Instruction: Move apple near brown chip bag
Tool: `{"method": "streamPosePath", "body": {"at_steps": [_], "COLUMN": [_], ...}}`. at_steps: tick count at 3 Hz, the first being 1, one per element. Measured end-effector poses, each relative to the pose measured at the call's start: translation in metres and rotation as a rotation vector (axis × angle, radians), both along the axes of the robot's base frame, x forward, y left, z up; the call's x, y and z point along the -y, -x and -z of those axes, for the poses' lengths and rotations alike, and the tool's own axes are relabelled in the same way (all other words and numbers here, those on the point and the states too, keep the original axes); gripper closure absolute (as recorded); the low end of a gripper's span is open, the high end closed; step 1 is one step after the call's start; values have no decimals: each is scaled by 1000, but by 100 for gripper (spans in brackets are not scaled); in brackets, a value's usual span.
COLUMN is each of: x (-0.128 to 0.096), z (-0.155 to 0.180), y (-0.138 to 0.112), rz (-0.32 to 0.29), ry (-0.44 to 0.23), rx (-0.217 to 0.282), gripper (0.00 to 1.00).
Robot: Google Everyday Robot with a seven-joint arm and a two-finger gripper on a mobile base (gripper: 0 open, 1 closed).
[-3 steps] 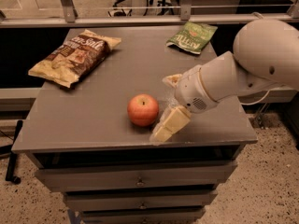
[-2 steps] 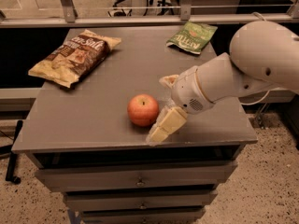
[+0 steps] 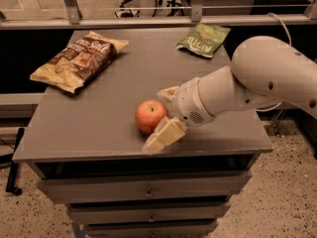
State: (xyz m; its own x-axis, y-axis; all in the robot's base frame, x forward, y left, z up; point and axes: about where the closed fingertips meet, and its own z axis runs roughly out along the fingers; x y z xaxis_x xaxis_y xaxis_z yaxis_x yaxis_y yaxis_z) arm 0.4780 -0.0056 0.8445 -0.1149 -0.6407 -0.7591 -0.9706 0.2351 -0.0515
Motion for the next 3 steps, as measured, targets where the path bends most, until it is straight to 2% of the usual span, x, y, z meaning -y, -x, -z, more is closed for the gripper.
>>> {"method": "streamPosePath", "body": {"at_steps": [1, 2, 3], "x": [-8, -10, -13], "z": [-2, -7, -12], "y": [-6, -12, -18], "rz": [0, 1, -3], "ry": [-17, -21, -25], "rx": [15, 31, 48], "gripper": [47, 68, 98]}}
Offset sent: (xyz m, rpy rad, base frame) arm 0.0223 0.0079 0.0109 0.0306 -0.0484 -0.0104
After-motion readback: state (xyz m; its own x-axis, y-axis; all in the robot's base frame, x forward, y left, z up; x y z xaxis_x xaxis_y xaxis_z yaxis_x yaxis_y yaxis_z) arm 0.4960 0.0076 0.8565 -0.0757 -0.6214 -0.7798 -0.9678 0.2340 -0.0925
